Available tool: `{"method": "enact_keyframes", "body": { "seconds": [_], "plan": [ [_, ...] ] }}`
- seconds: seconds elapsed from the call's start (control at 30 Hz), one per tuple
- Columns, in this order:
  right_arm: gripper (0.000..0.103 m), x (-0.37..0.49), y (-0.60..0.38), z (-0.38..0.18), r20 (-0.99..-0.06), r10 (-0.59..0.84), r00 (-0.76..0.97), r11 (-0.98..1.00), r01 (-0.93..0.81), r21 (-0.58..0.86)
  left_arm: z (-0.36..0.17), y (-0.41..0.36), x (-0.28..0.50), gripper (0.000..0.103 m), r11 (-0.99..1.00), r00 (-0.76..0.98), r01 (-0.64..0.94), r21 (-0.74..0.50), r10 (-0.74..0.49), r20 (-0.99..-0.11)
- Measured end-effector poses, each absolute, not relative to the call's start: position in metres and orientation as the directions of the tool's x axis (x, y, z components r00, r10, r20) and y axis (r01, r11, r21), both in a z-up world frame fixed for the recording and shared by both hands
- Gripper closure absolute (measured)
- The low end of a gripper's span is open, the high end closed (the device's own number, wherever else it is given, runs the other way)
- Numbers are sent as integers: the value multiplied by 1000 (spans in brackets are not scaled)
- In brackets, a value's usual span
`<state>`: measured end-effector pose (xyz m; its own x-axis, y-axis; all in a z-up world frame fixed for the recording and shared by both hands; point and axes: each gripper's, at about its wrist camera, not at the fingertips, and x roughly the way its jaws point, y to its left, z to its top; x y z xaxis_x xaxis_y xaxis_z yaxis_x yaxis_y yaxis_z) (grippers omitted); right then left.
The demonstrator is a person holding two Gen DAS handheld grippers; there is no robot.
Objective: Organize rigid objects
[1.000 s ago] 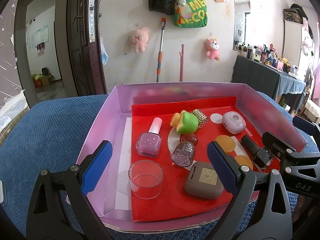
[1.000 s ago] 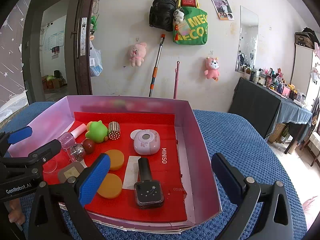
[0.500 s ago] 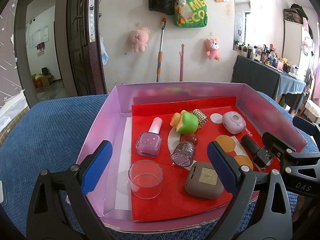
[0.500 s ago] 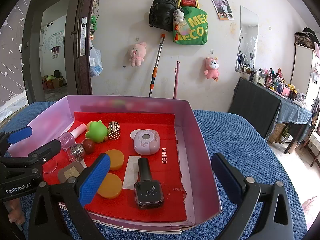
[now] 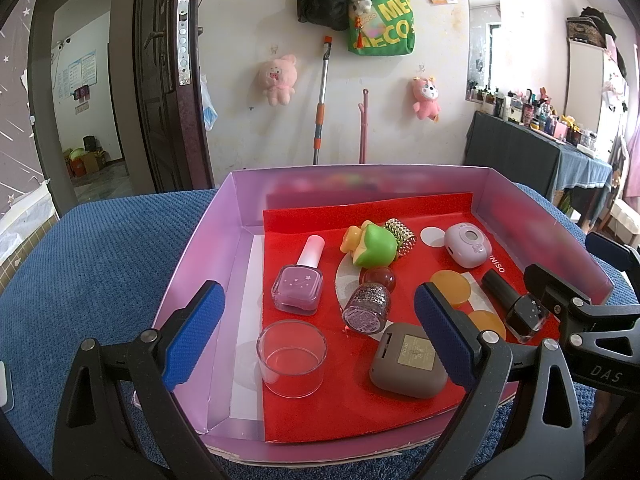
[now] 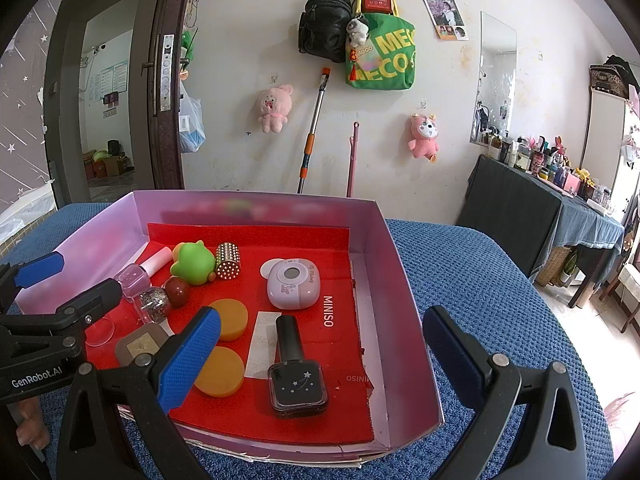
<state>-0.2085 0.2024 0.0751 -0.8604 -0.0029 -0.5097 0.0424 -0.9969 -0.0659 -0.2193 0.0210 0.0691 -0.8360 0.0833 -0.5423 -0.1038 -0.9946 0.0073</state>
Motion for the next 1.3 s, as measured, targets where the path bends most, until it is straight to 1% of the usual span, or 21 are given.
{"method": "enact_keyframes", "body": {
  "seconds": [0.6,0.7,0.83,0.87,0.93,1.07,1.17,1.23,1.3],
  "plan": [
    [0,-208,203,75,-508,-8,-861,-997,45,-60,69,20,-219,6,-994,-836,-105,3,87,-541],
    [0,-201,208,78,-488,-38,-872,-998,60,-30,73,18,-209,6,-996,-847,-93,10,74,-526],
    [0,-165,208,94,-442,-71,-894,-996,90,-22,88,16,-176,6,-992,-857,-123,-6,109,-504],
    [0,-156,207,97,-432,-73,-899,-995,95,-30,90,16,-168,6,-993,-857,-121,-11,110,-504],
    [0,-139,204,101,-429,-92,-899,-992,119,-36,91,14,-155,6,-992,-838,-119,-31,117,-533],
    [0,-113,205,98,-482,-125,-867,-989,149,-12,86,9,-140,6,-994,-804,-90,-54,105,-585],
    [0,-110,208,85,-558,-112,-822,-990,140,-7,76,9,-136,6,-998,-774,-57,-28,61,-631],
    [0,-114,208,71,-625,-98,-775,-992,126,-1,65,8,-137,6,-998,-738,-44,-34,55,-673],
    [0,-116,209,61,-654,-76,-753,-994,110,-10,54,7,-137,6,-998,-702,-38,-46,59,-710]
  ]
}}
